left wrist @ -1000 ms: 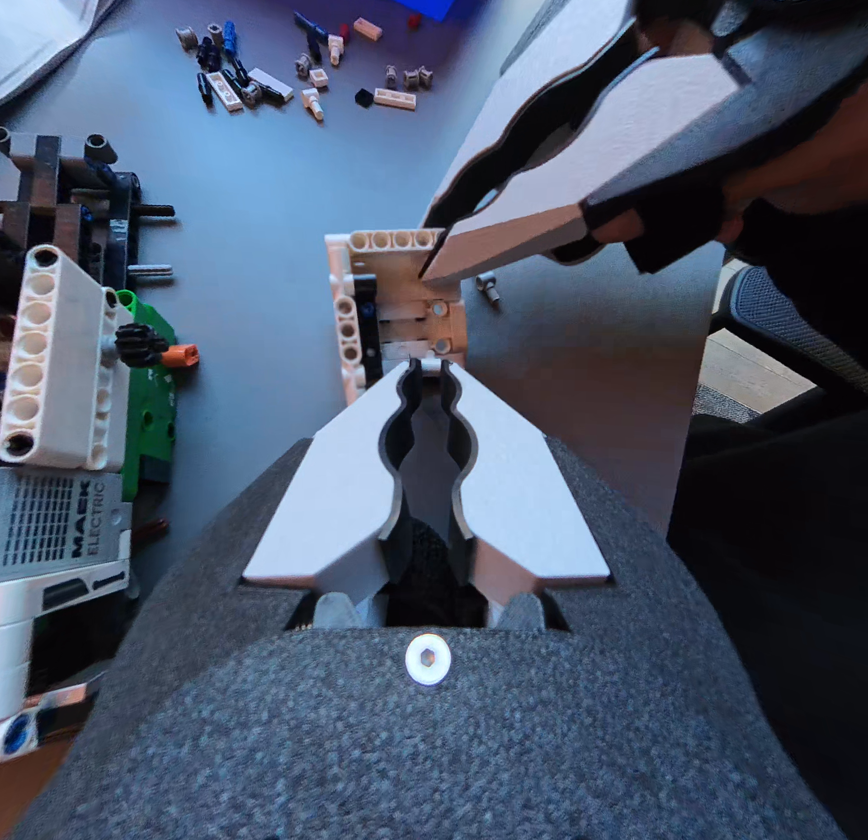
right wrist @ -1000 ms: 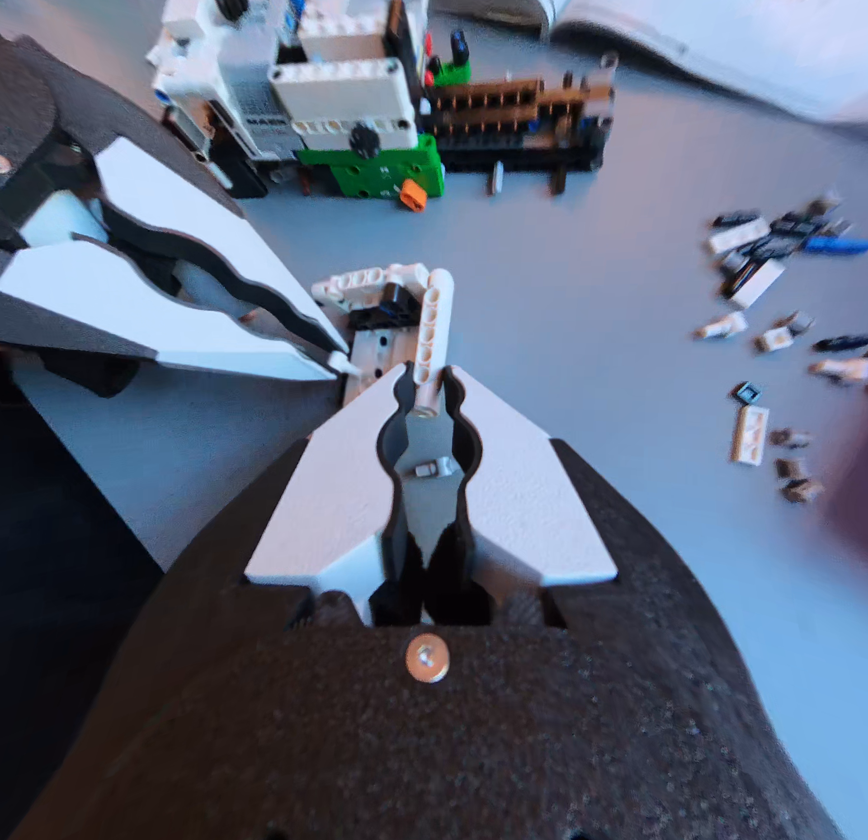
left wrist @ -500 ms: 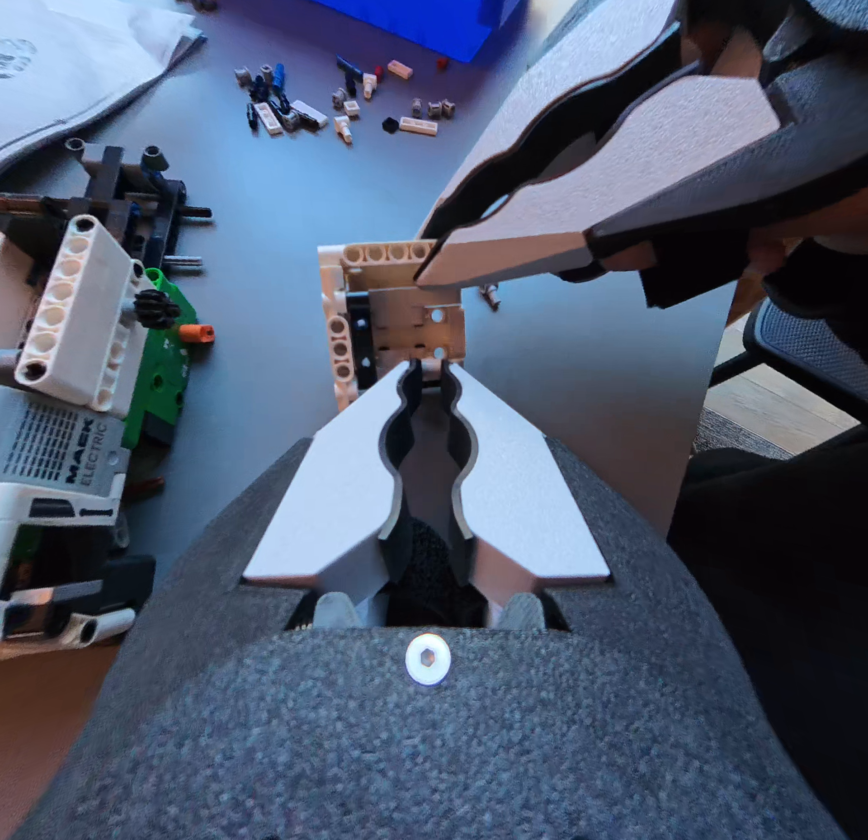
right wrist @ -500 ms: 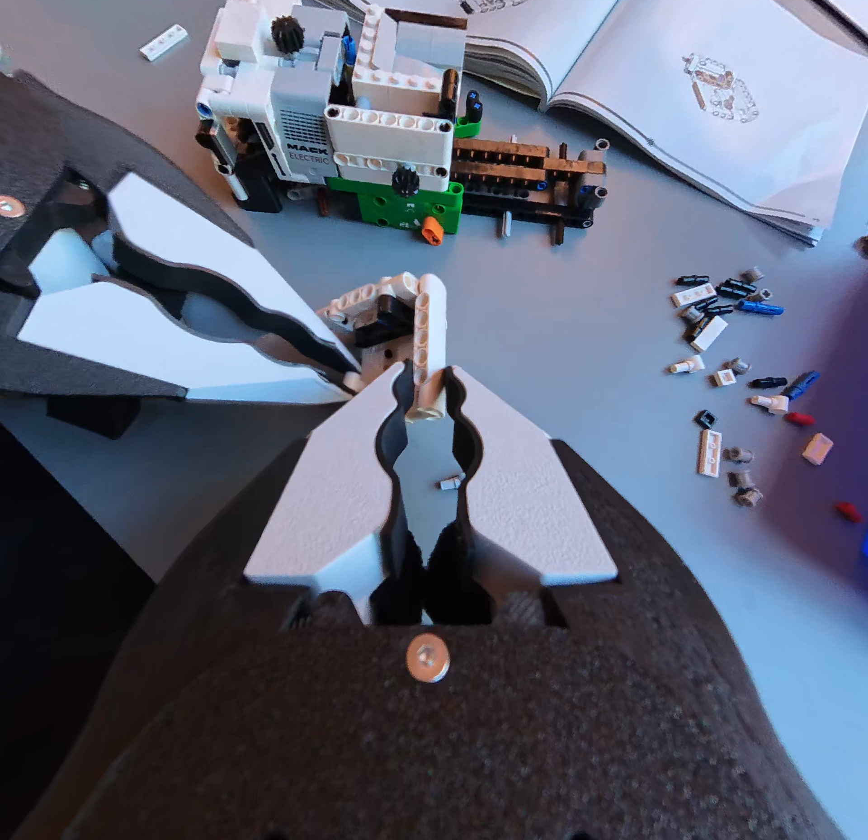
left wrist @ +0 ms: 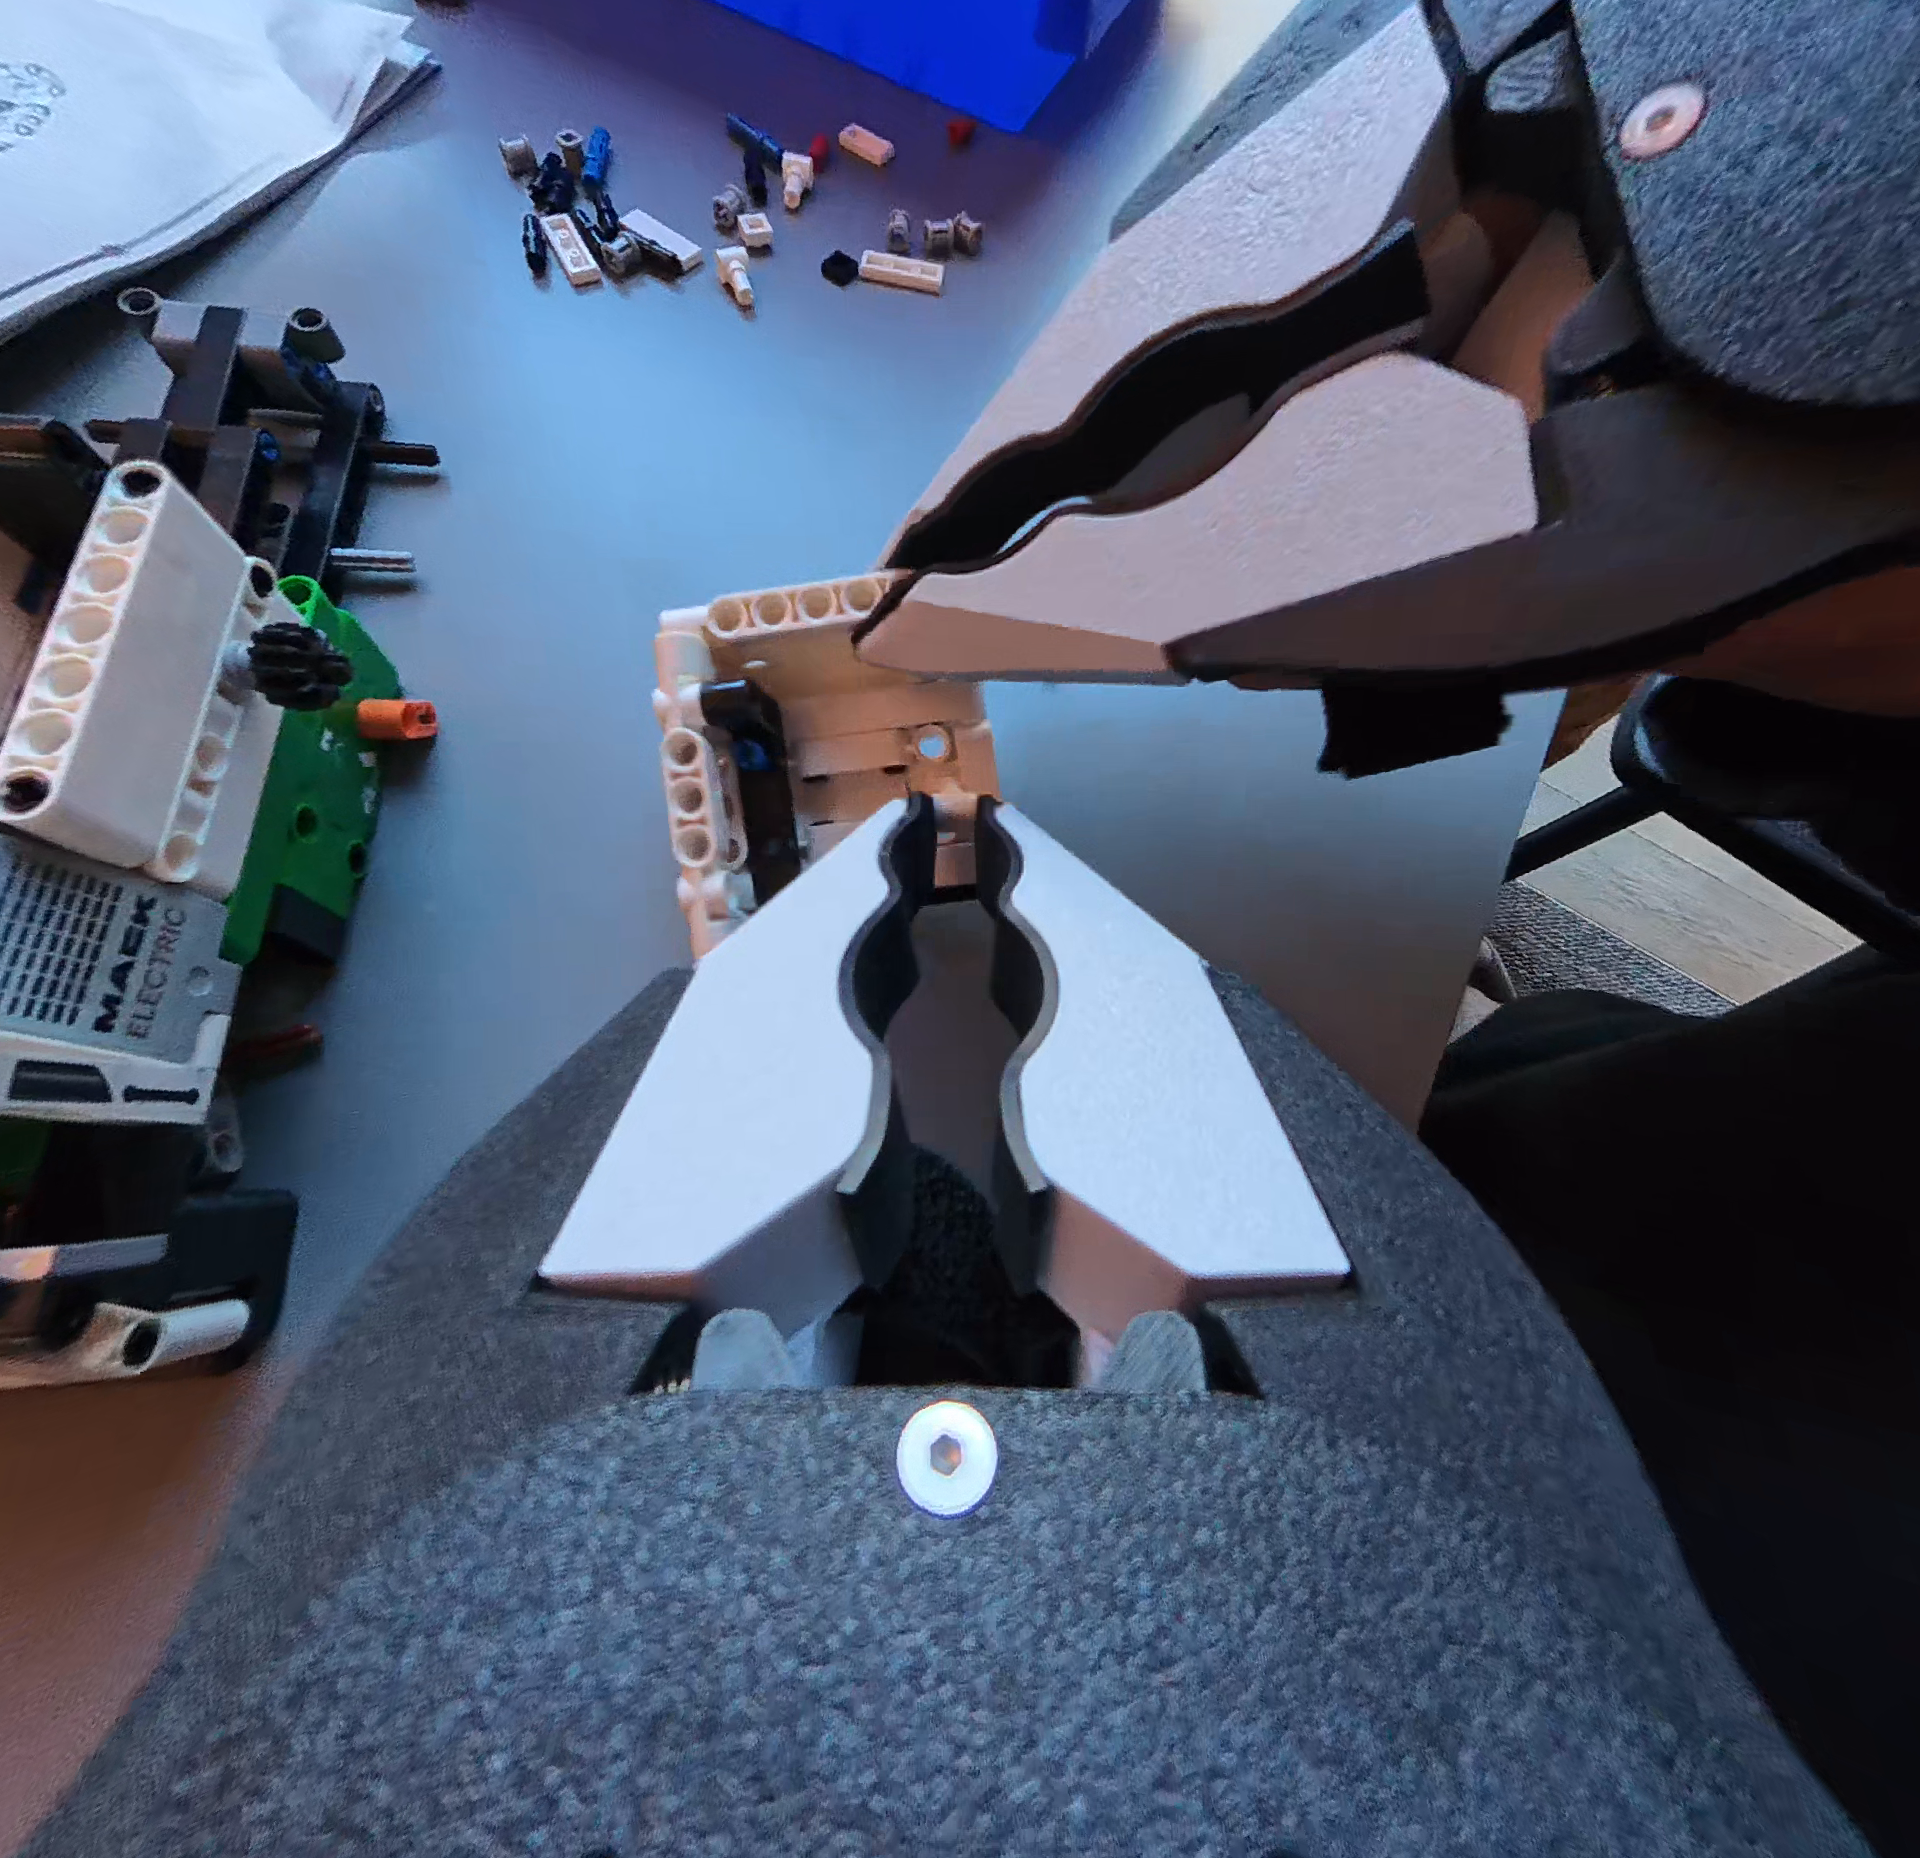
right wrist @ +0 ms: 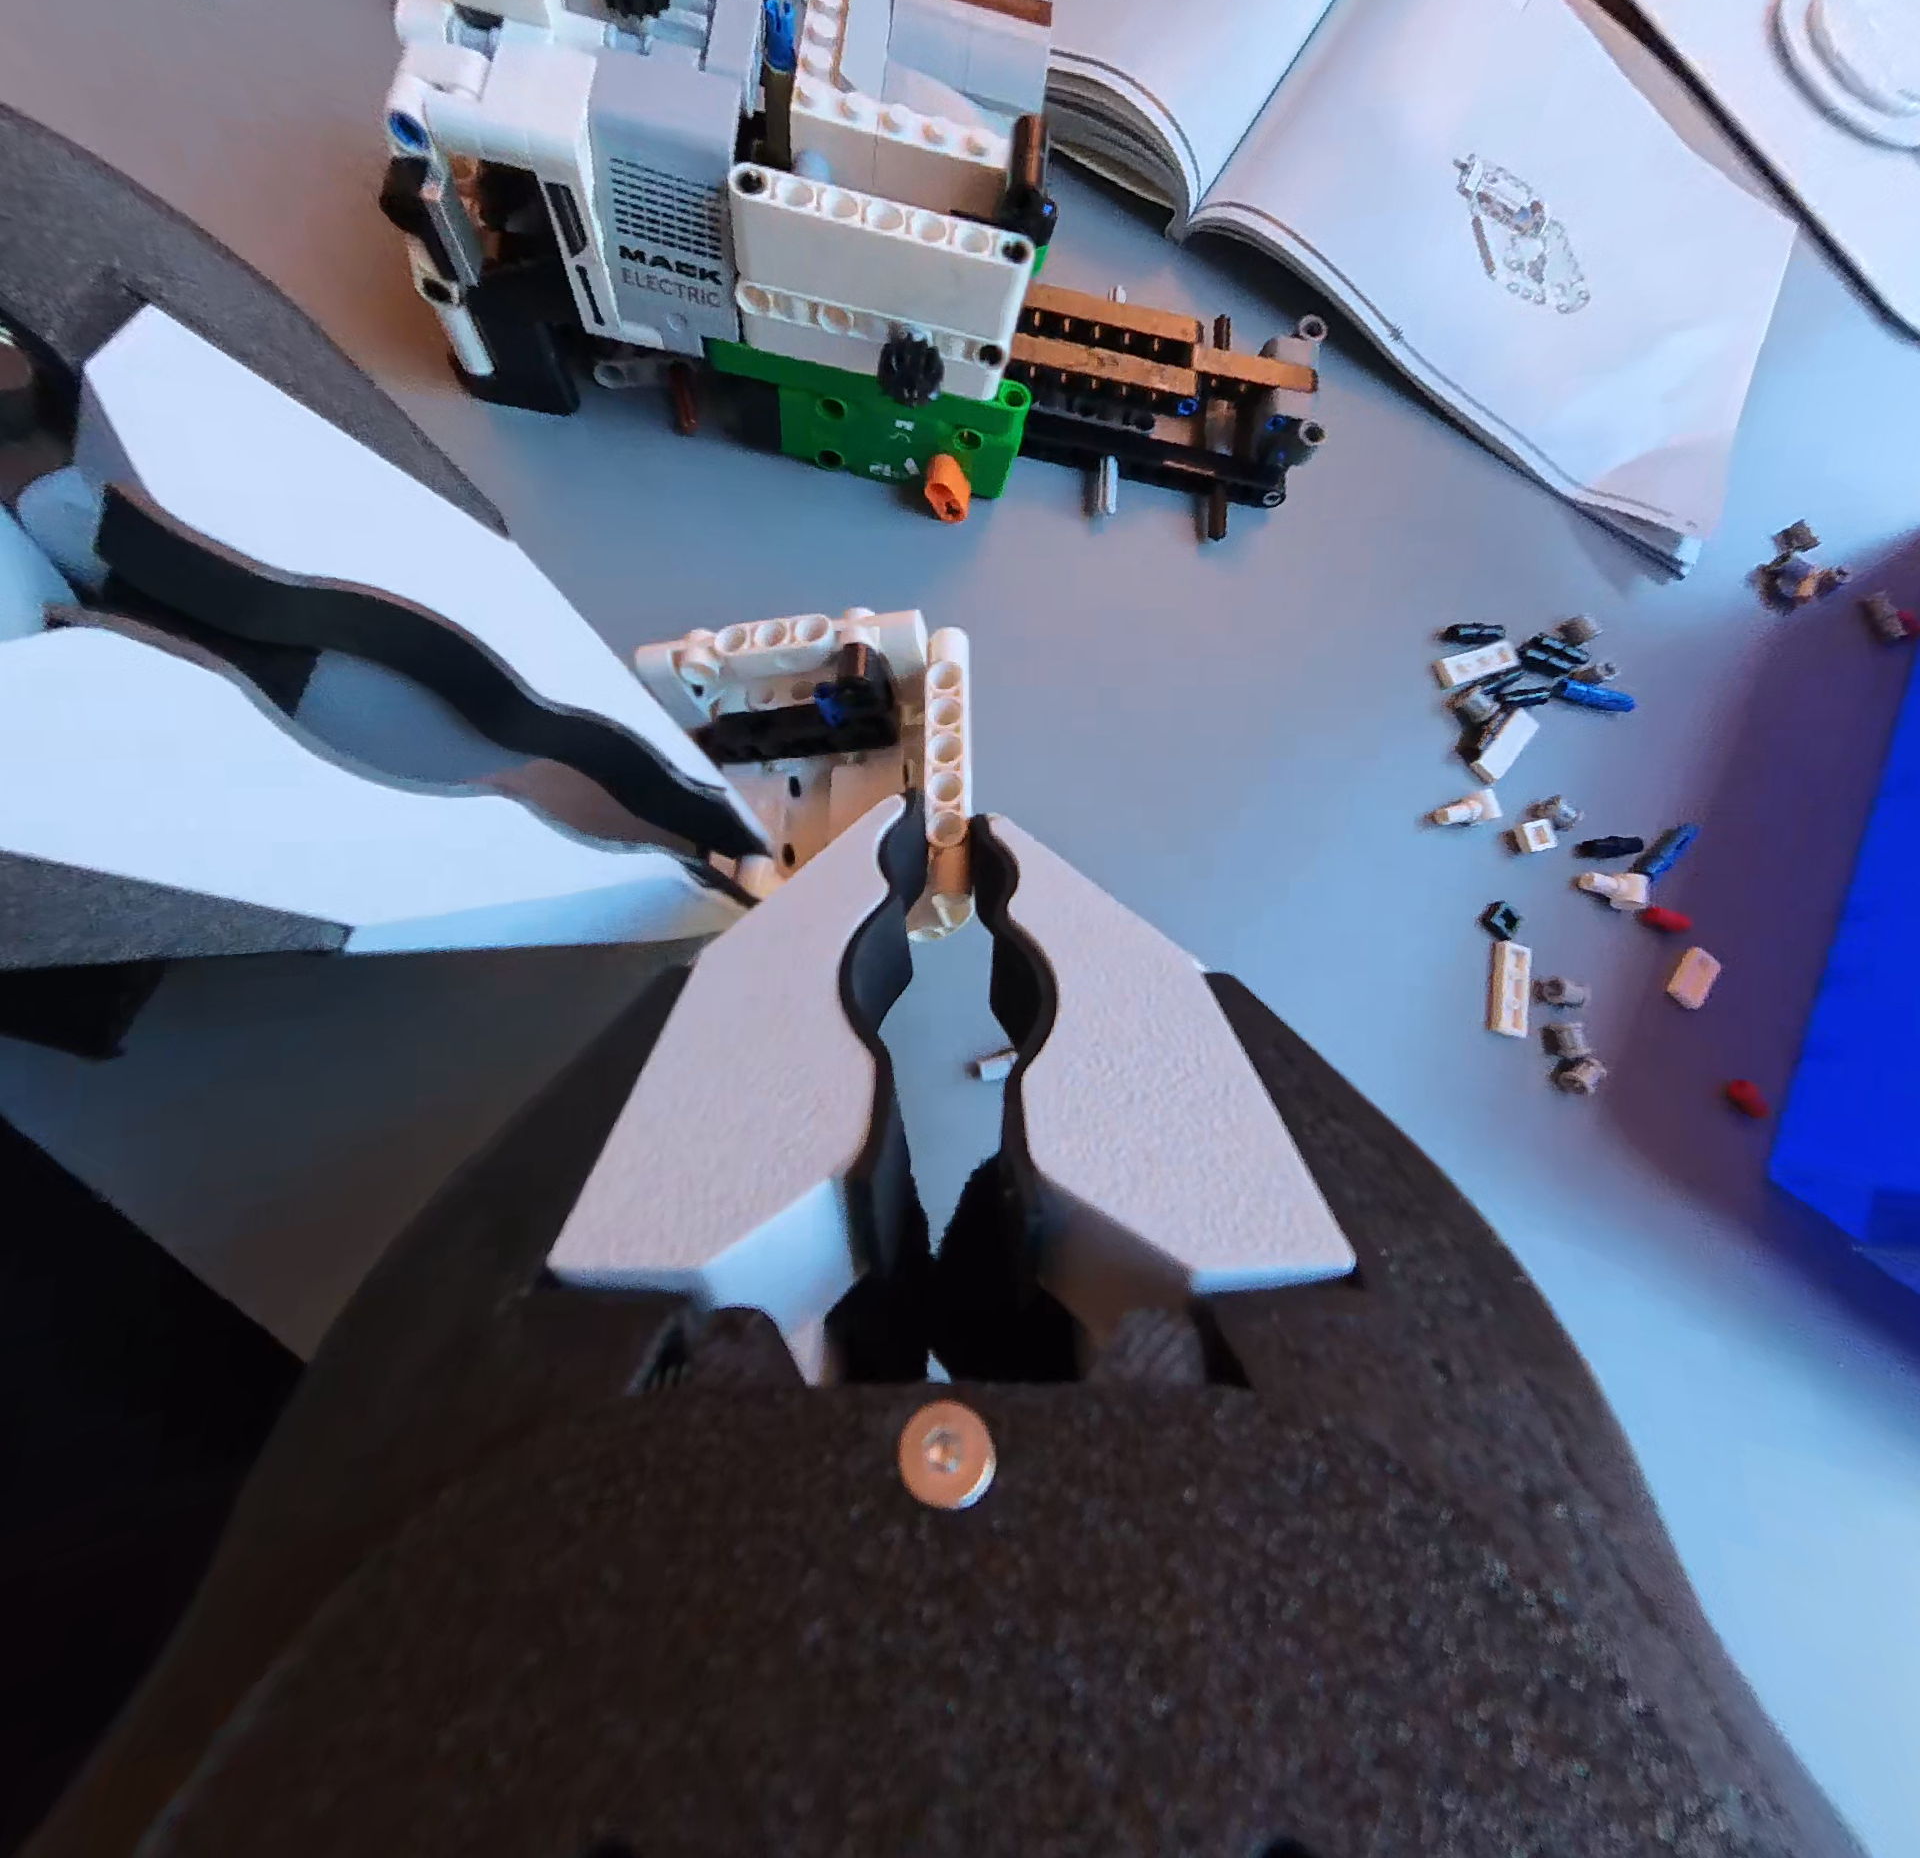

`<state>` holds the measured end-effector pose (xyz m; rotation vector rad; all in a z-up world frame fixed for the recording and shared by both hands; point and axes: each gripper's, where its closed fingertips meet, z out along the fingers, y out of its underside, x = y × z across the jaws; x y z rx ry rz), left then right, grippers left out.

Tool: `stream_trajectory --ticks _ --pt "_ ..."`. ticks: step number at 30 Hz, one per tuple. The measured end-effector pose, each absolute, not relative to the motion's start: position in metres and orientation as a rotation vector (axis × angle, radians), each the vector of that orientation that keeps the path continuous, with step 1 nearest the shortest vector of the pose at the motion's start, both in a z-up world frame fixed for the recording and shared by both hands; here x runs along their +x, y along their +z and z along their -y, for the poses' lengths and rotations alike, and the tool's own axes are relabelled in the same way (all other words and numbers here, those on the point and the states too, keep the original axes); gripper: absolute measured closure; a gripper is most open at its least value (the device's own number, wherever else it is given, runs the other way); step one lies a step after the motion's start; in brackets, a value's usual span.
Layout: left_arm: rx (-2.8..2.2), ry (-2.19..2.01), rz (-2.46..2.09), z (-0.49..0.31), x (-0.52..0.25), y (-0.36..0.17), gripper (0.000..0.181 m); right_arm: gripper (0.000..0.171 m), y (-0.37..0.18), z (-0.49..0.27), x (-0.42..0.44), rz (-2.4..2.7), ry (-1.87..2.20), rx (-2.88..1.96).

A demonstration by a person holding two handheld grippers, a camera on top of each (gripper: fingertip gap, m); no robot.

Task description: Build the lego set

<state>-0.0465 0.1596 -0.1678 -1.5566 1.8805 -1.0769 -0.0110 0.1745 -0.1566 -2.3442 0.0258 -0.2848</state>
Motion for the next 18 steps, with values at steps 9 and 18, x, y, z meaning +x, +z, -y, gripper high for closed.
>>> stream_trajectory --ticks 9,18 --pt "-1.600 -1.061 -1.851 -0.166 -0.048 -0.161 0.175 0.165 -0.146 -0.180 -0.009 0.186 -0.583 -2.259" --pt "-1.608 -1.081 -1.829 -0.167 -0.048 -0.164 0.174 0.164 -0.129 -0.183 -0.008 0.346 -0.744 -2.134"
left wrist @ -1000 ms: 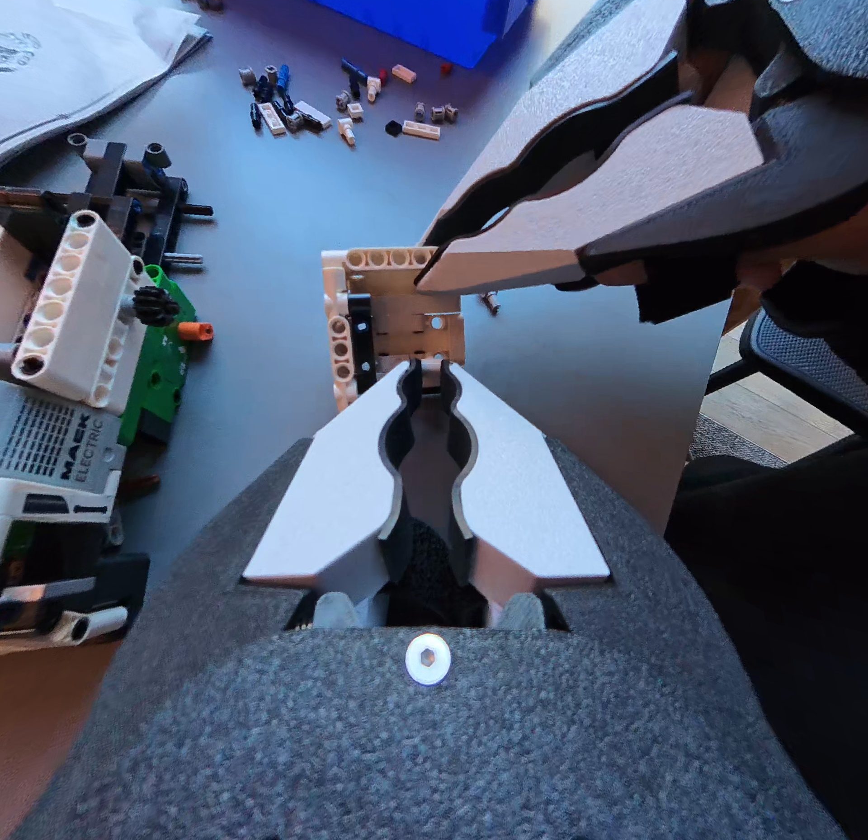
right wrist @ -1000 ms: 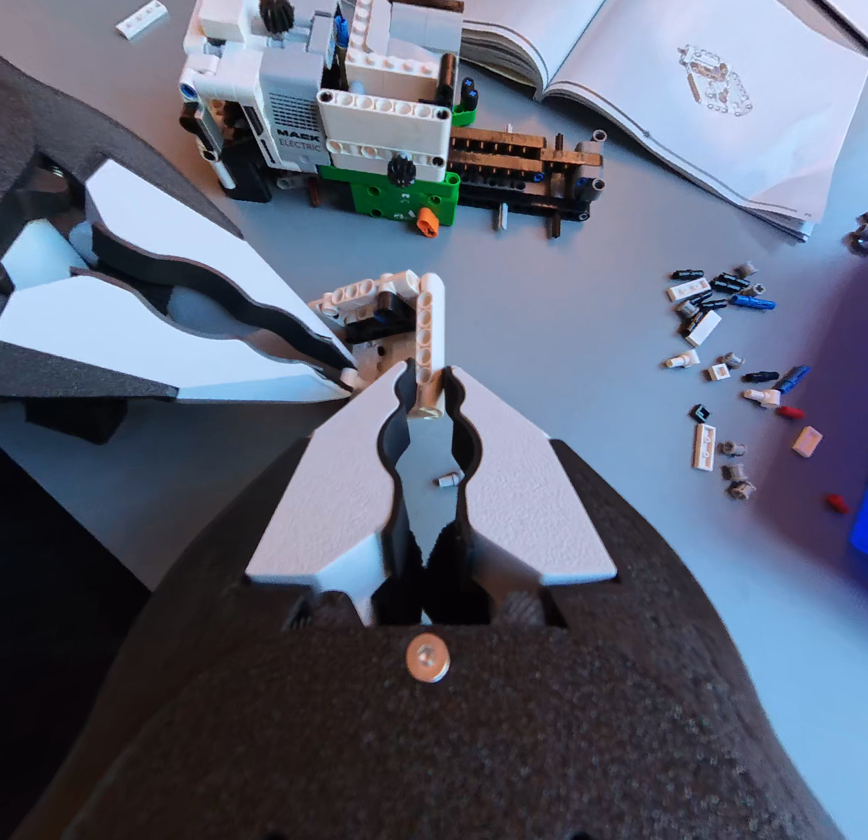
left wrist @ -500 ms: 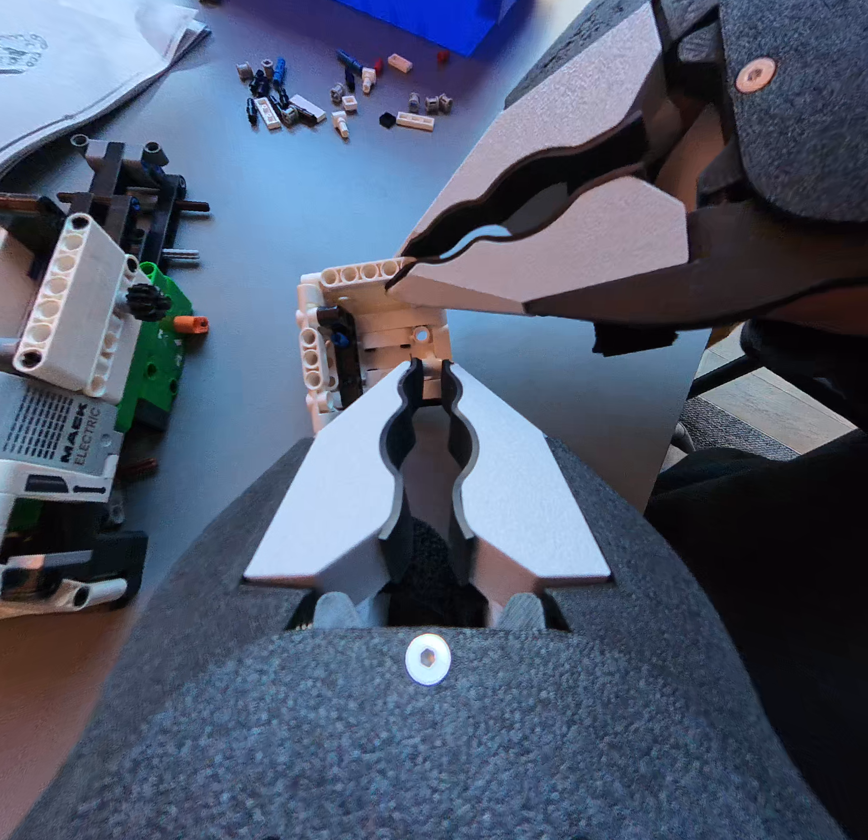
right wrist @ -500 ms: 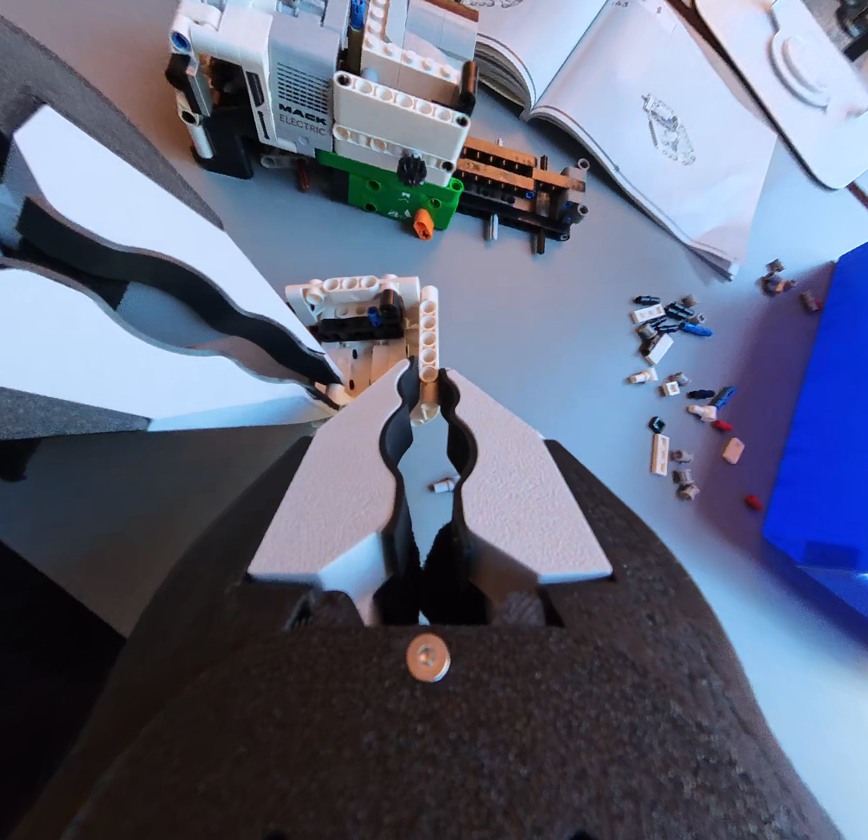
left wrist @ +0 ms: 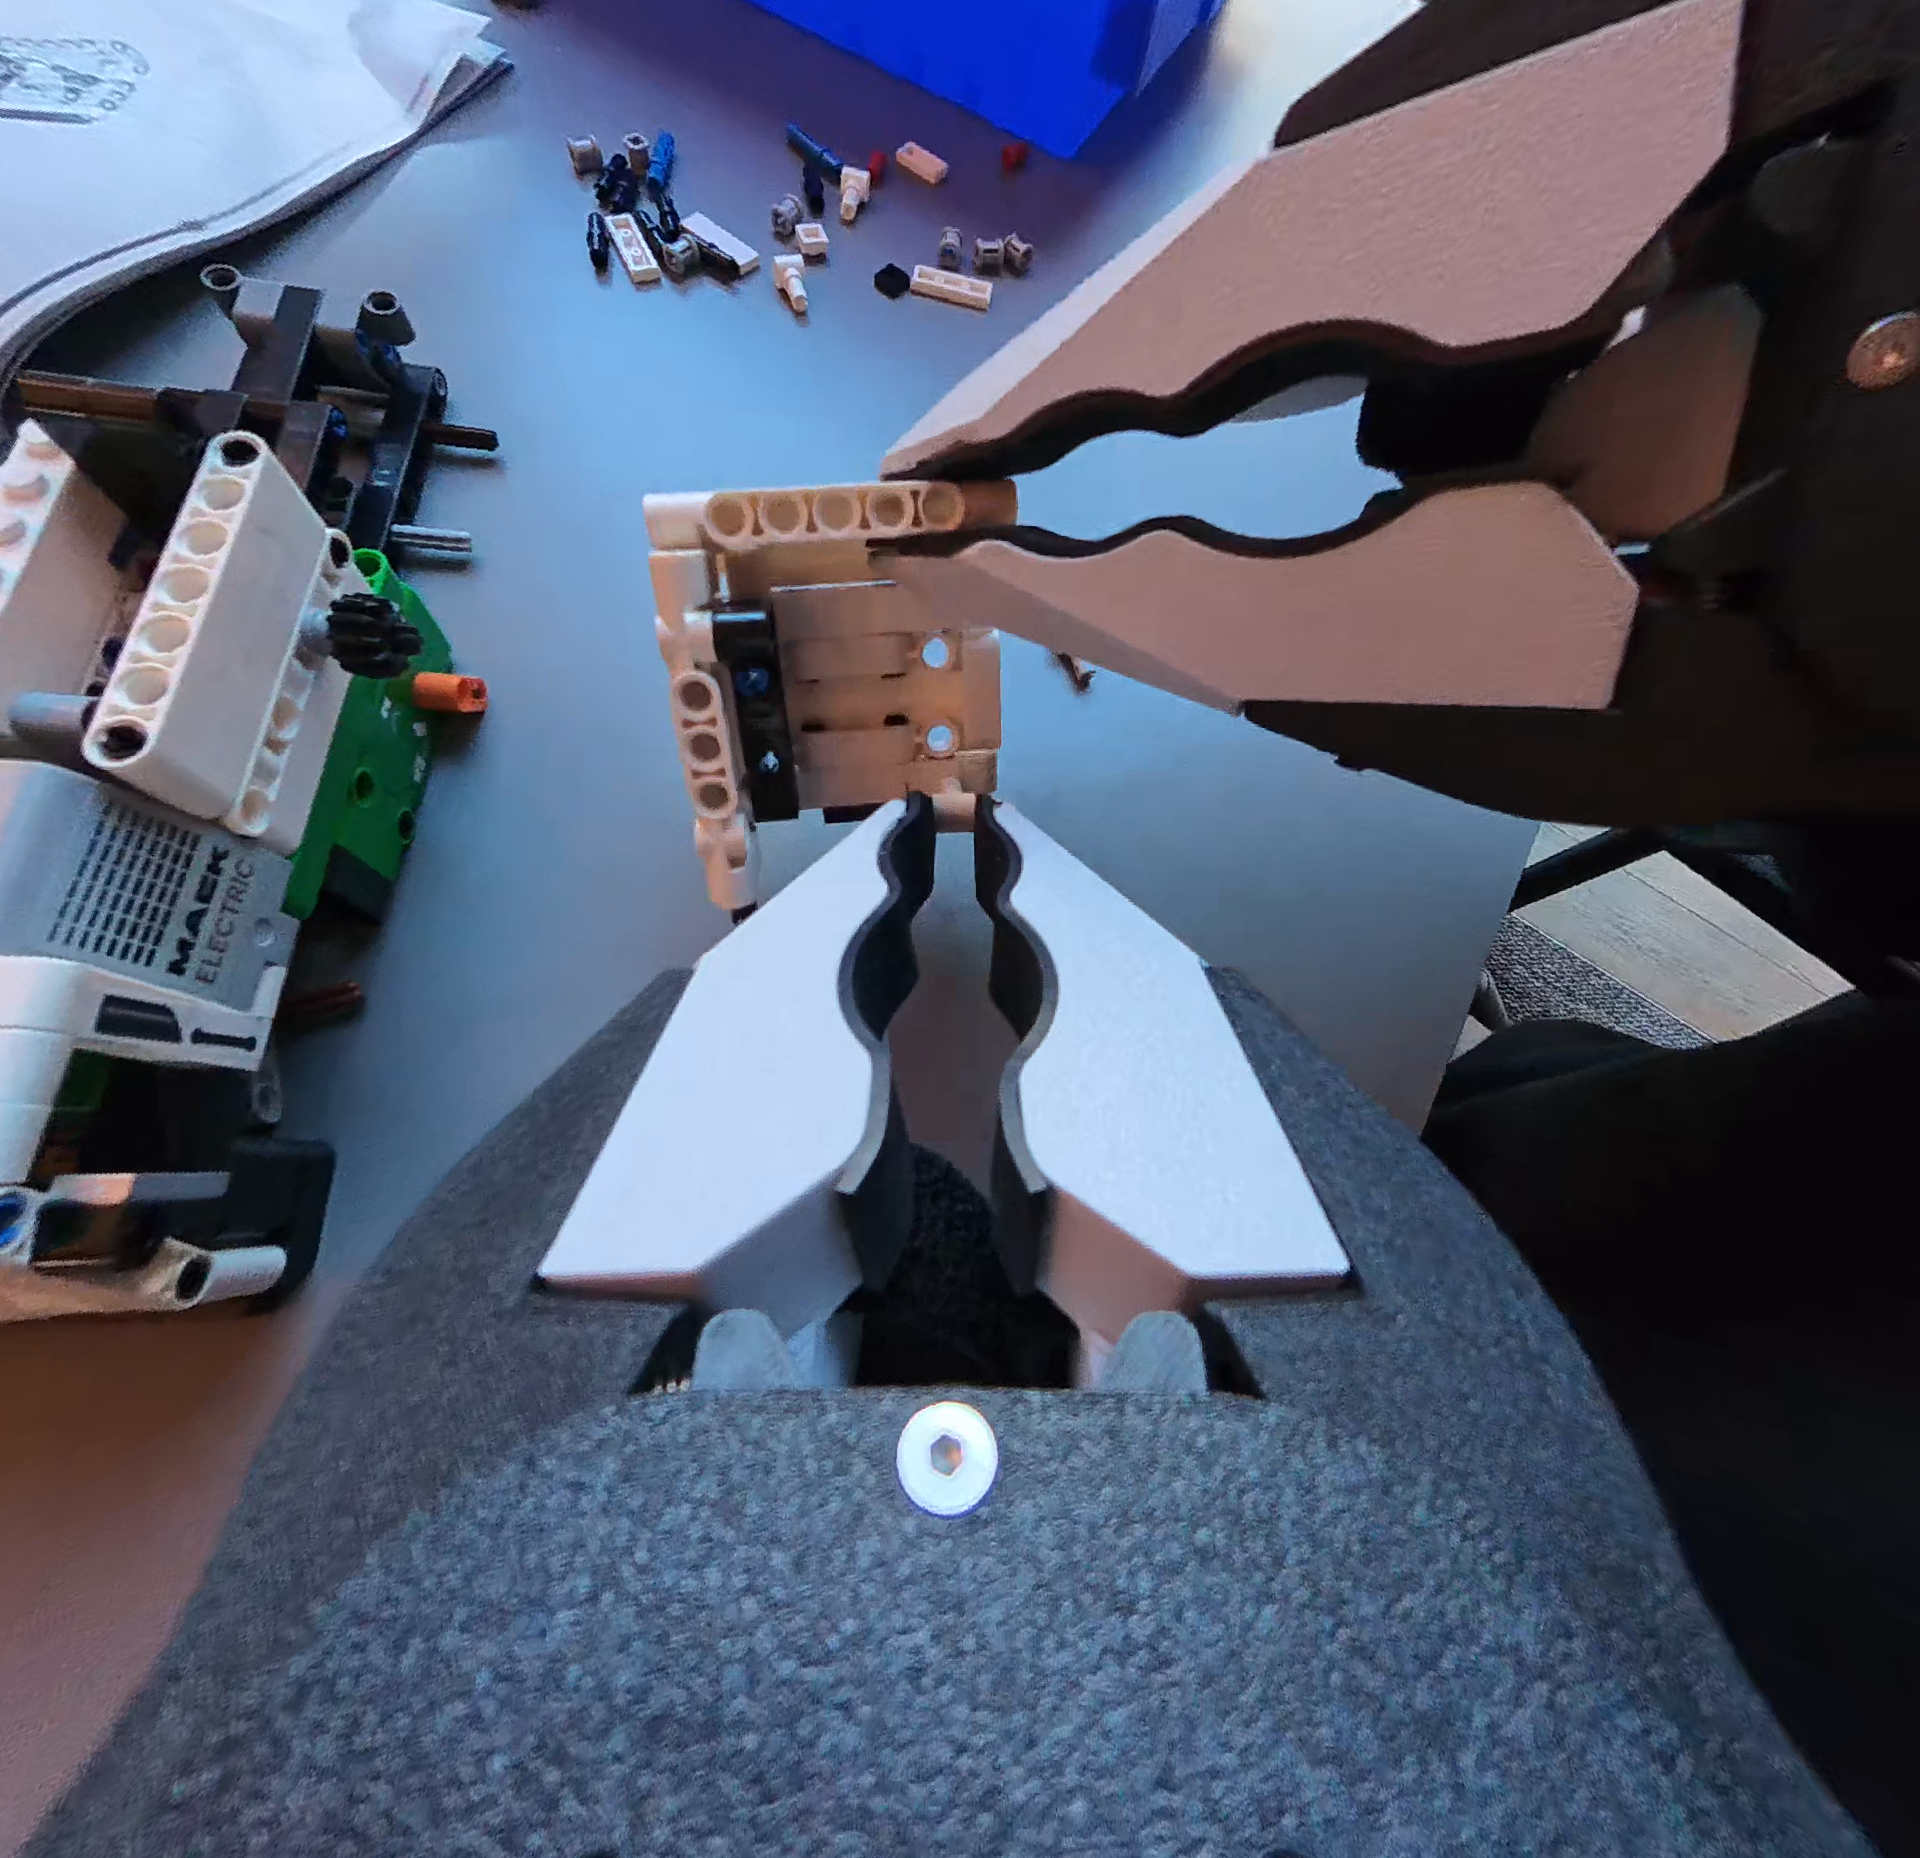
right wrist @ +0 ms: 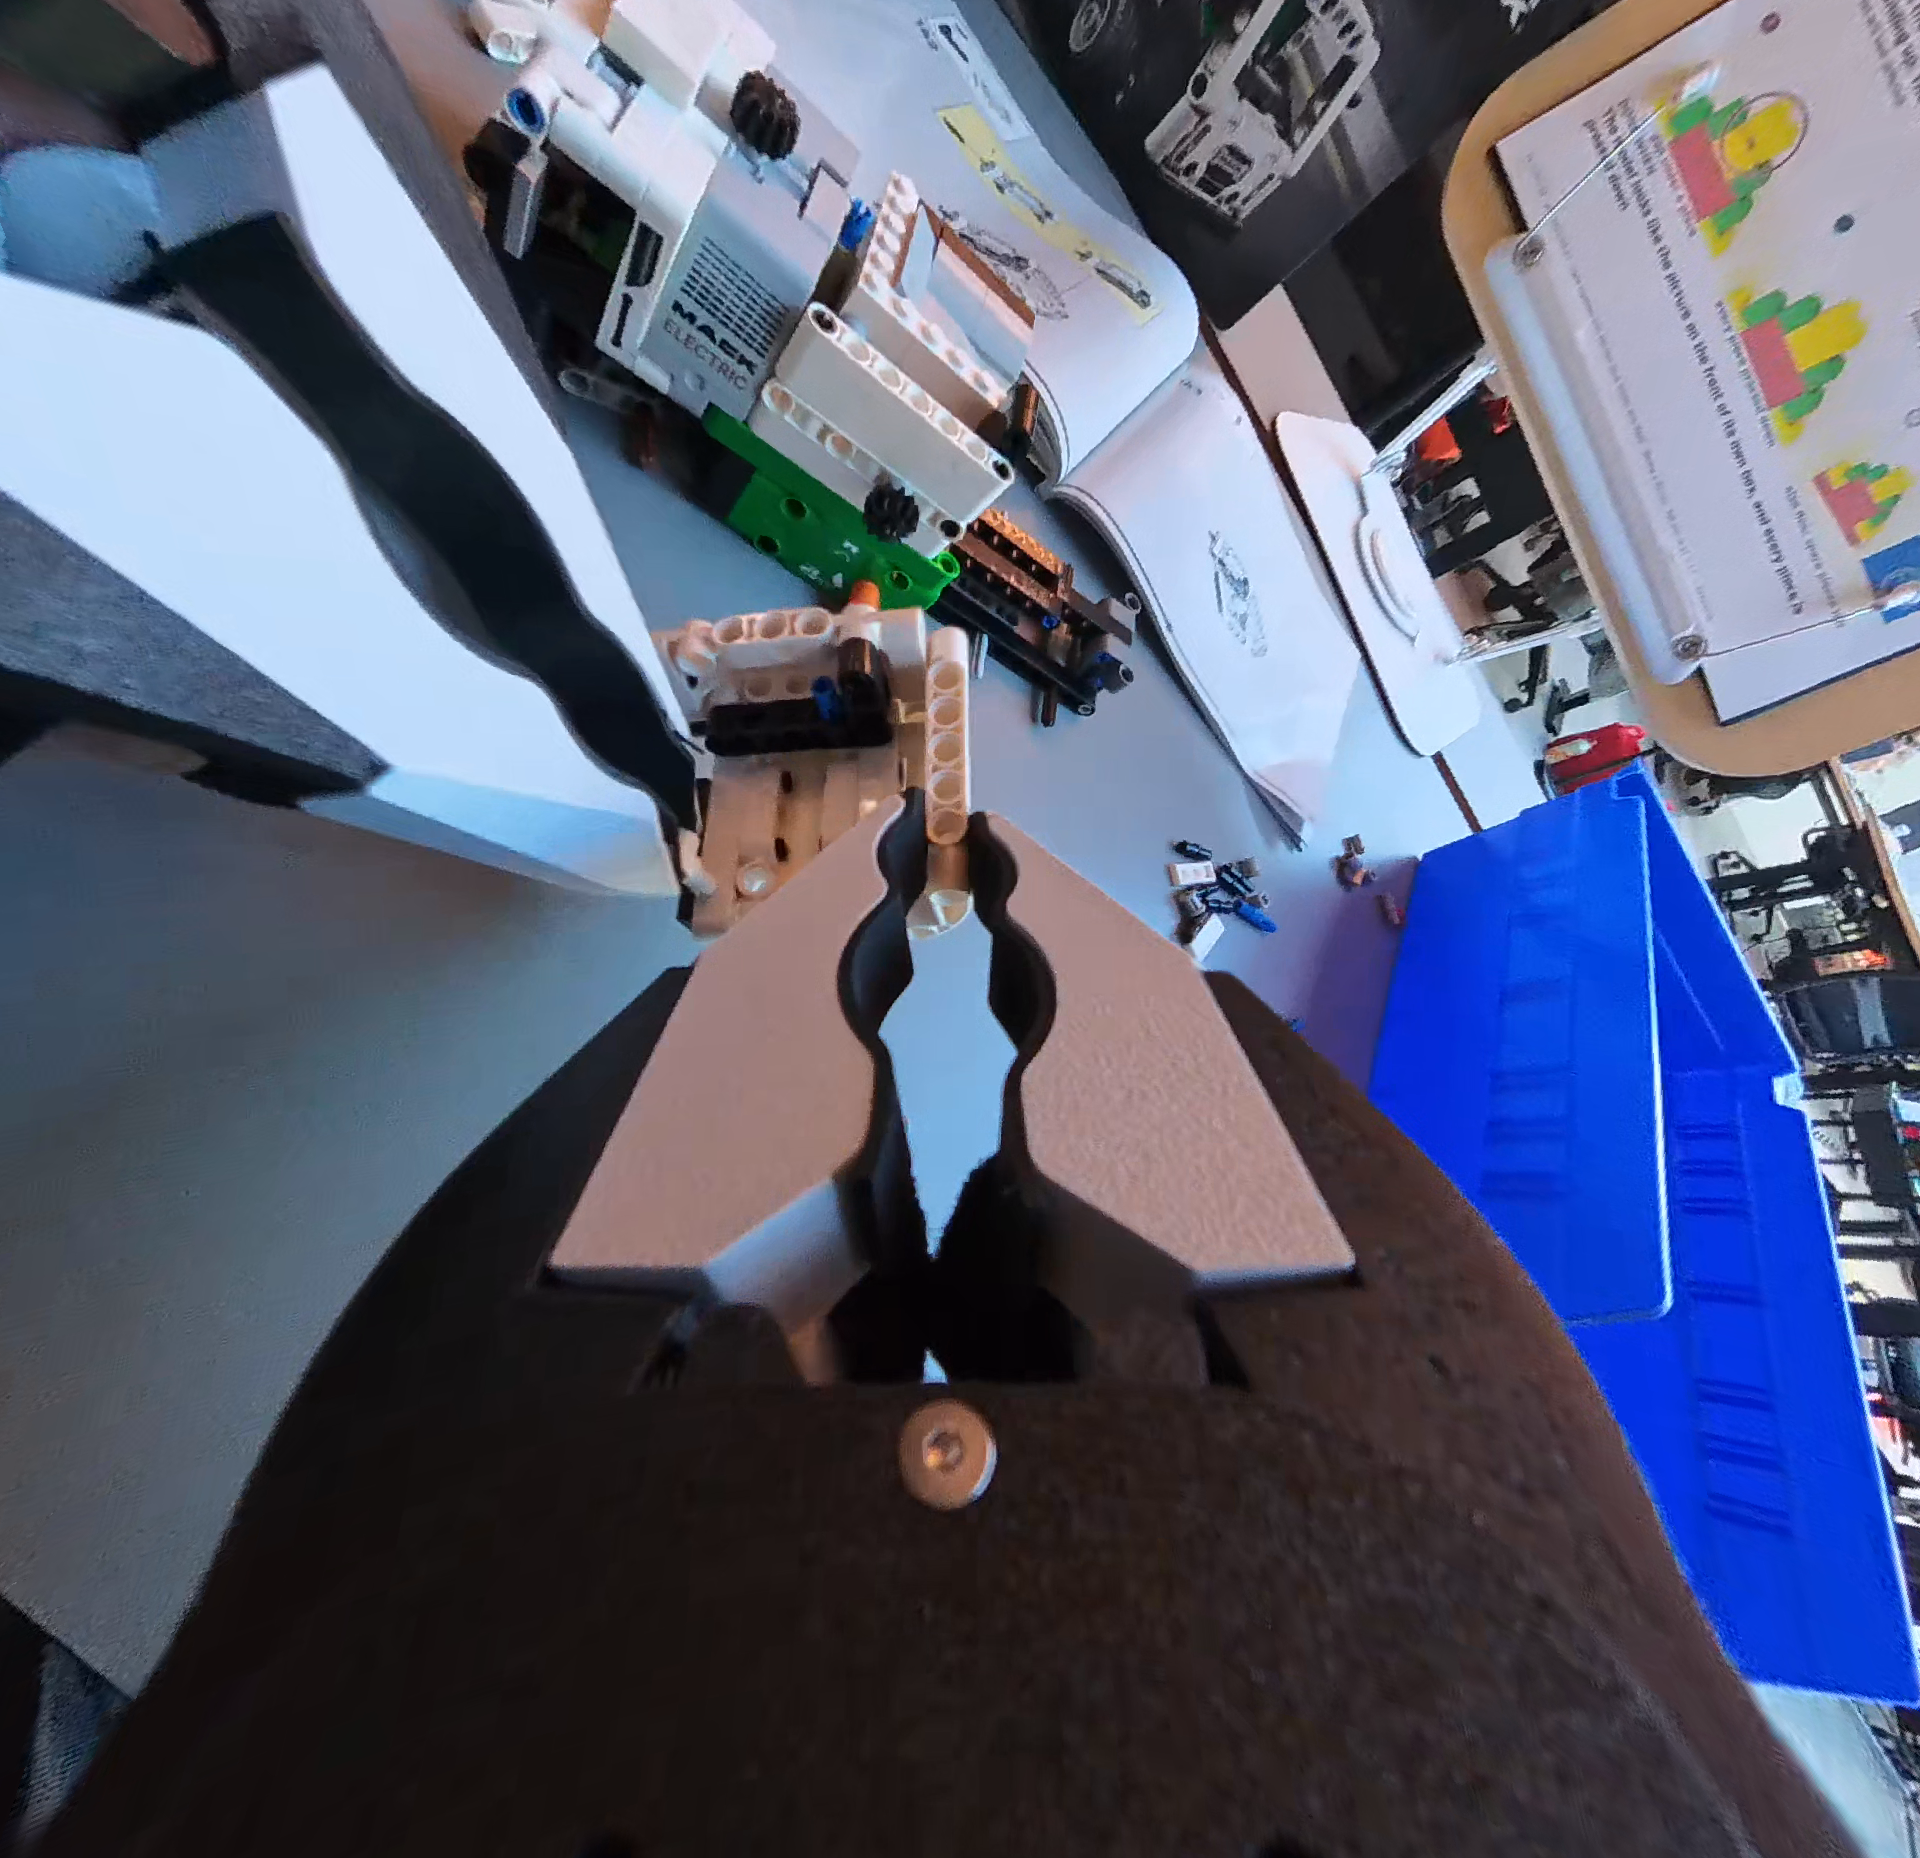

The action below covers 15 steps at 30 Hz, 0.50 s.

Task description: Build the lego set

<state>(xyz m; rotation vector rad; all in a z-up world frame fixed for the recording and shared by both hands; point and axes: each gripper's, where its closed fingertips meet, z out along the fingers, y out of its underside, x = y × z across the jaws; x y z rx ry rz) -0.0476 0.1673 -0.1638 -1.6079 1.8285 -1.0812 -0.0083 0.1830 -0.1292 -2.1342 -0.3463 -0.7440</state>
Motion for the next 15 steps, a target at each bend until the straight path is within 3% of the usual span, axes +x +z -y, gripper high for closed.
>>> stream_trajectory --ticks 15 --pt "-1.593 -1.089 -1.793 -0.1681 -0.0465 -0.1606 0.174 0.164 -0.1343 -0.1818 -0.0097 0.270 -0.661 -2.144"
